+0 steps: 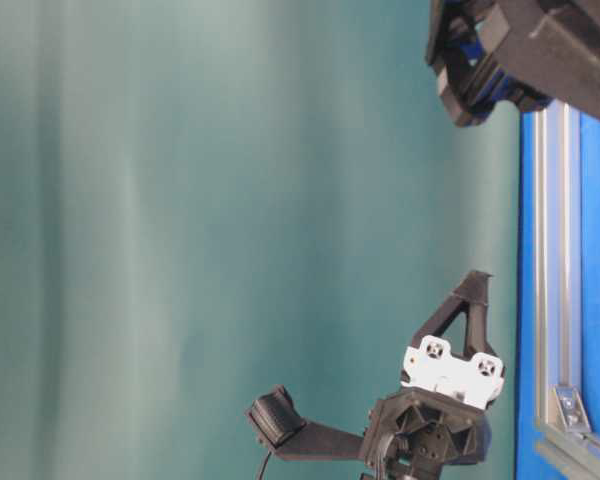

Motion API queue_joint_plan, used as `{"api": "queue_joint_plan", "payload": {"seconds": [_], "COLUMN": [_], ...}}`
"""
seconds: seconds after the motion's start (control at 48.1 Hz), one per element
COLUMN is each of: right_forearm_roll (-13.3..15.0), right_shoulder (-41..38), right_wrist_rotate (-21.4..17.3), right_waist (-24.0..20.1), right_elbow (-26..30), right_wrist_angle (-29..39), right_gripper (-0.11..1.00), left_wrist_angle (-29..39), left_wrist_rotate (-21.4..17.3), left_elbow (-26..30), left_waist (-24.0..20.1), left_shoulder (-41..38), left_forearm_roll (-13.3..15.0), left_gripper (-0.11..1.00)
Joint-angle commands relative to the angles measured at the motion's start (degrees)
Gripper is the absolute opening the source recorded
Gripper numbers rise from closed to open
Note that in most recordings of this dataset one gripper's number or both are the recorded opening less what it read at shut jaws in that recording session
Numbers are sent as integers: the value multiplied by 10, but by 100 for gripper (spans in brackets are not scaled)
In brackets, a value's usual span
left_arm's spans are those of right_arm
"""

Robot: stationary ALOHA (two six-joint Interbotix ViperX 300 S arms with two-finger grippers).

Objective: Insert the wire through the string loop located on the right side.
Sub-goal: 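Open the right gripper and position it over the black USB cable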

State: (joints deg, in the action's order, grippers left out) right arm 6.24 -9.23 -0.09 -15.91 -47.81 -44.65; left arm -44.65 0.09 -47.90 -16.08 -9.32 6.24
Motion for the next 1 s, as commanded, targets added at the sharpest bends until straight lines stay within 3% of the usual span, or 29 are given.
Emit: {"api": "queue_joint_plan", "payload": {"seconds": [0.0,0.125,0.603,0.727,0.977], "right_forearm_roll": [0,1,1,0,-10], "right_shoulder": [20,25,25,25,24], "right_wrist_rotate": [-2,-2,-36,-49,-56], "right_waist": [-7,-13,-20,-25,-31], "right_elbow": [9,12,15,16,11], "right_wrist_angle": [-3,25,33,34,40], "right_gripper": [0,-6,-2,19,89], "left_wrist_angle": [7,14,15,15,15], "left_wrist_rotate": [0,0,0,0,0], "left_elbow": [7,4,0,1,1], "left_waist": [2,2,2,2,2], "left_shoulder": [30,33,34,34,35], "left_forearm_roll": [-9,-11,-11,-11,-11], "left_gripper": [0,0,0,0,0]}}
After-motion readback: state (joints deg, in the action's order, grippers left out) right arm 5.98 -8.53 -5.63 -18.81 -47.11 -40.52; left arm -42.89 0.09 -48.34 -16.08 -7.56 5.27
